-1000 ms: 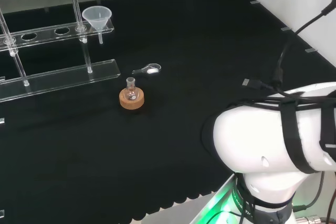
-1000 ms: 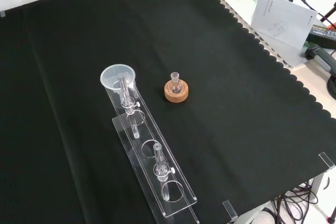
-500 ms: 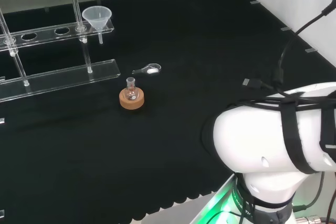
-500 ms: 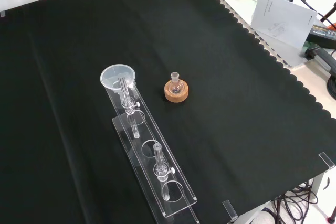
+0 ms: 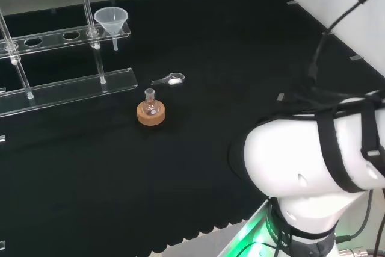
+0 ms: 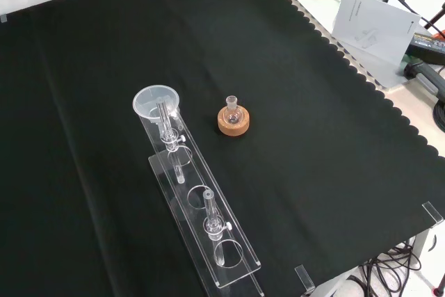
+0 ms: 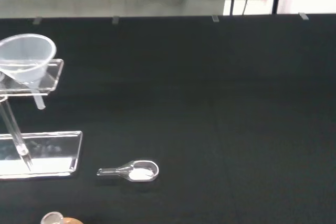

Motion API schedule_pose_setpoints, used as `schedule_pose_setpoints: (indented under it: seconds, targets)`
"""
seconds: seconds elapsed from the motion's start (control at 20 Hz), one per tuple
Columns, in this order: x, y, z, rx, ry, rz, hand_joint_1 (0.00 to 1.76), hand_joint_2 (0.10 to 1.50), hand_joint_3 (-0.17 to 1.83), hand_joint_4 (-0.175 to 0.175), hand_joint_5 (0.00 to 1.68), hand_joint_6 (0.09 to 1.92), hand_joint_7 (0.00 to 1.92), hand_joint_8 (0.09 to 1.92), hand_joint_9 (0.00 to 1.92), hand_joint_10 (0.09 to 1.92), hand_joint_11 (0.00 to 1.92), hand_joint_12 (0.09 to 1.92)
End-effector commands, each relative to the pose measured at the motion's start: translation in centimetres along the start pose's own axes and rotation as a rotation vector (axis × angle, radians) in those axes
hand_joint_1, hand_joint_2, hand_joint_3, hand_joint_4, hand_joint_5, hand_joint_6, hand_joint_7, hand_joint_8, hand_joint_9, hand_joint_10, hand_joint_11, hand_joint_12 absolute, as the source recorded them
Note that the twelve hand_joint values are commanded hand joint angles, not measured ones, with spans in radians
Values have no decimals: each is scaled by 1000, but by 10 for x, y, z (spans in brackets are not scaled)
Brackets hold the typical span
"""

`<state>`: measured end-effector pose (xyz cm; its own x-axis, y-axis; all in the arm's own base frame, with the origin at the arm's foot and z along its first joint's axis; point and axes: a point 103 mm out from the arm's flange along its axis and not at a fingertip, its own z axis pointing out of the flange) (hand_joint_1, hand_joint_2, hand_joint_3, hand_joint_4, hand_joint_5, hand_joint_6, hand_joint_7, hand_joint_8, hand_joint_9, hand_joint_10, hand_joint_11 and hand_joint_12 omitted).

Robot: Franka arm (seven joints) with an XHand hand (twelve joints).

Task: Pick up the funnel from the transparent funnel stand.

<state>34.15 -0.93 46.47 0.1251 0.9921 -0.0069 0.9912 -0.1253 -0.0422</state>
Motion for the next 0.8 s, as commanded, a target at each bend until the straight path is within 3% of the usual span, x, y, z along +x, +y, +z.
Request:
schedule_pose_setpoints:
  seconds: [0.05,0.35,0.6,0.8]
  targets:
    - [-7,78,28,35,-4,21,0,1185,367,29,152,87,1,336,103,646,13,1395]
    - [17,141,42,90,-44,-57,108,1131,319,19,160,87,32,391,147,673,10,1415]
    - [39,167,52,120,-75,-104,348,1014,266,7,205,87,43,487,186,708,16,1429]
    - [57,180,63,156,-78,-125,420,964,250,3,226,87,68,535,216,721,47,1441]
